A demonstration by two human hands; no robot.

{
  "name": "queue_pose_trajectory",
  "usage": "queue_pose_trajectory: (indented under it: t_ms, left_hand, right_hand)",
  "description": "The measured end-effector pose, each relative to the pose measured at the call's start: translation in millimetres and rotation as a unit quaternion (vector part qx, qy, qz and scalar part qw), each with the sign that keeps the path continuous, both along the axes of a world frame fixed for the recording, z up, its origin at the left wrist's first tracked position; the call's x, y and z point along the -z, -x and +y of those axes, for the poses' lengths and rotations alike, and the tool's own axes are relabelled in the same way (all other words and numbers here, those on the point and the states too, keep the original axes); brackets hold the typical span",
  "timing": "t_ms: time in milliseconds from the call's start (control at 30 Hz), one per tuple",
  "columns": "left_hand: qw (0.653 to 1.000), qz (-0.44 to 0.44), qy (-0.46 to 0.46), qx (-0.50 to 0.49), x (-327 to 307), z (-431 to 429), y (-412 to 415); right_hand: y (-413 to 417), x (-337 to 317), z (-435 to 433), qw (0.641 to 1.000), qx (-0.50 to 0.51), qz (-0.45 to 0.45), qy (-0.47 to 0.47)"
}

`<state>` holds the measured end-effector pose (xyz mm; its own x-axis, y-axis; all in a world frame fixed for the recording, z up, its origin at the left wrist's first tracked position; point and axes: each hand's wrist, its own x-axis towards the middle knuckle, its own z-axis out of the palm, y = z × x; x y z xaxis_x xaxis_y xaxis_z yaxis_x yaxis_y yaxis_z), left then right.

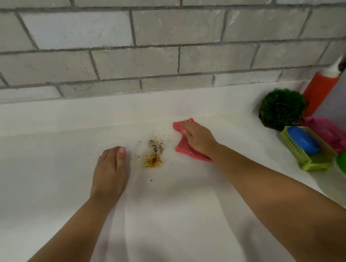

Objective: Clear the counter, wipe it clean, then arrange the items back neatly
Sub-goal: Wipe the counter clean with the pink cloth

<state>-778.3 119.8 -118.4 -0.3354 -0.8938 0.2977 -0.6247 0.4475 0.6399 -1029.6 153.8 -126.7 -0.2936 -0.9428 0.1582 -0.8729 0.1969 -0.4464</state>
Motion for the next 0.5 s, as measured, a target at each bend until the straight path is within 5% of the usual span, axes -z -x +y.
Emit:
queue_pose_trajectory:
  t_ms: [133, 333, 500]
  left_hand:
    - [1.000, 0.001, -0.004, -0.006, 4, -4, -1]
    - [1.000, 0.007, 0.006, -0.006, 6, -3, 0]
    - [1.000, 0.010, -0.005, -0.010, 6, -5, -1]
  right_hand:
    - [12, -4, 20, 0.994, -0.032, -0.077, 0.072]
    - [24, 3, -21, 0.997, 0.065, 0.026, -0.011]
    - [-34, -4, 25, 1.000, -0.003, 0.021, -0.016]
